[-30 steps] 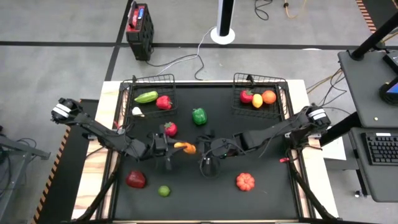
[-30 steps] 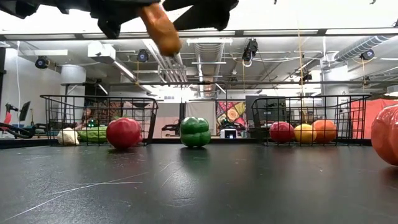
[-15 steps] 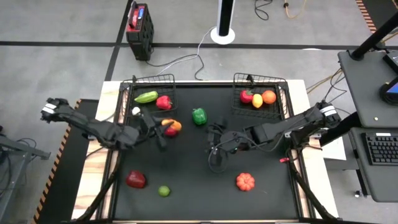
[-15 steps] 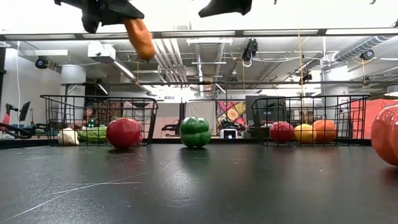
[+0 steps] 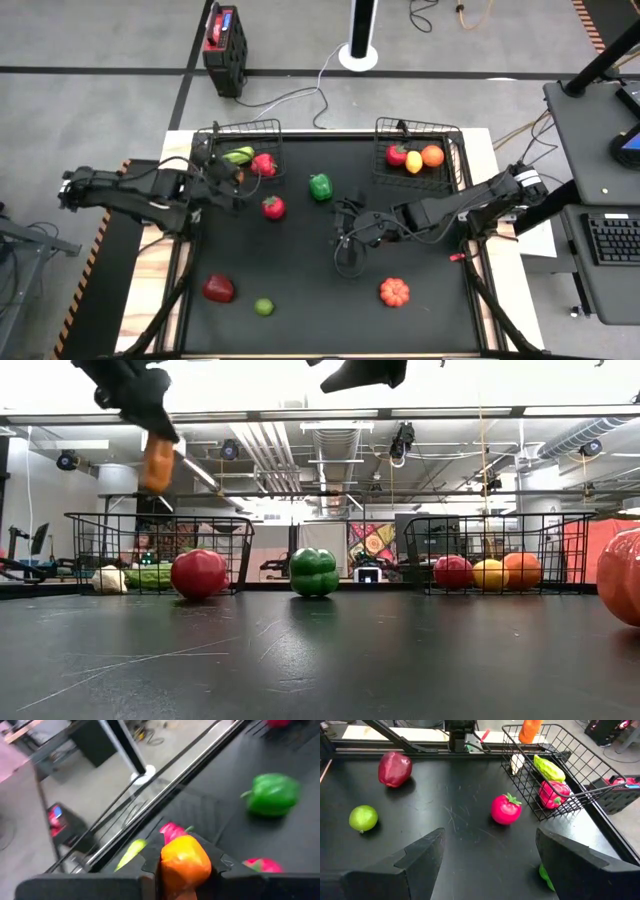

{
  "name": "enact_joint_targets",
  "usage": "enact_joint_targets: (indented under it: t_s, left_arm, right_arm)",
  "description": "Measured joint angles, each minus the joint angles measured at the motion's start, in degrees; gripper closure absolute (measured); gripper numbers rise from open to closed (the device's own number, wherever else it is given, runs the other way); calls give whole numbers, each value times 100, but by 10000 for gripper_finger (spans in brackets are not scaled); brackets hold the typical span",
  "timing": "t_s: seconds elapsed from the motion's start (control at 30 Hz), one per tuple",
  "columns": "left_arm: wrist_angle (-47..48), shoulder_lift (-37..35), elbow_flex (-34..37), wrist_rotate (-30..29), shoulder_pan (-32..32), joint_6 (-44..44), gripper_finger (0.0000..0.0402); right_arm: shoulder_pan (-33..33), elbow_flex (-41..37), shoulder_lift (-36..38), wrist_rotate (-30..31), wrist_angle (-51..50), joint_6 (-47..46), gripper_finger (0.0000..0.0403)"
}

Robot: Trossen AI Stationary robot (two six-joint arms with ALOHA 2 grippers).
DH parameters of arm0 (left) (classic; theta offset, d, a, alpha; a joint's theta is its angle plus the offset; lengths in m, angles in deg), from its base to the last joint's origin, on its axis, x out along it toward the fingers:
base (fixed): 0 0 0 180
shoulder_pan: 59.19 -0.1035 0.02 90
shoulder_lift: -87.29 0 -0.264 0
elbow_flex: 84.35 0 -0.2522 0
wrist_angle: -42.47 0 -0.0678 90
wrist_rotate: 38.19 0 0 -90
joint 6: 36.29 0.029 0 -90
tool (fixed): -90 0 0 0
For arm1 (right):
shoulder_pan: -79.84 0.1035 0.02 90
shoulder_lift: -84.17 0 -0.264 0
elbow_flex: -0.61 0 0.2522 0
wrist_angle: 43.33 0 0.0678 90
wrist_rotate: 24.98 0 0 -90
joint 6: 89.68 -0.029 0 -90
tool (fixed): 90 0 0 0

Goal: Sort produce into baskets
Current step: Put the chili pepper into the left wire basket

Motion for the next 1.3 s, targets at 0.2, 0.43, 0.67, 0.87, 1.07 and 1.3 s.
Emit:
enact_joint_targets:
  t_s: [0.2, 0.43, 0.67, 0.87, 1.07, 1.3]
  left_arm:
    - [343, 9, 161, -10, -500, 25, 349]
    - [330, 153, 196, -176, -1264, 612, 349]
    - [-161, 554, 198, -173, -2142, 1755, 349]
    - [-969, 1010, 201, 853, -2765, 2775, 349]
    - [-1603, 1379, 201, 1842, -3263, 3472, 349]
    - [-1670, 1777, 201, 2816, -3709, 3824, 346]
  right_arm:
    - [0, -8, 0, 0, 0, -22, 105]
    - [0, -11, -2, 1, 2, -55, 99]
    - [0, -13, -7, 2, 2, -87, 100]
    - [0, -13, -7, 0, 0, -144, 105]
    - [0, -55, -7, 0, -8, -142, 97]
    - [0, -87, -9, -3, -48, -172, 92]
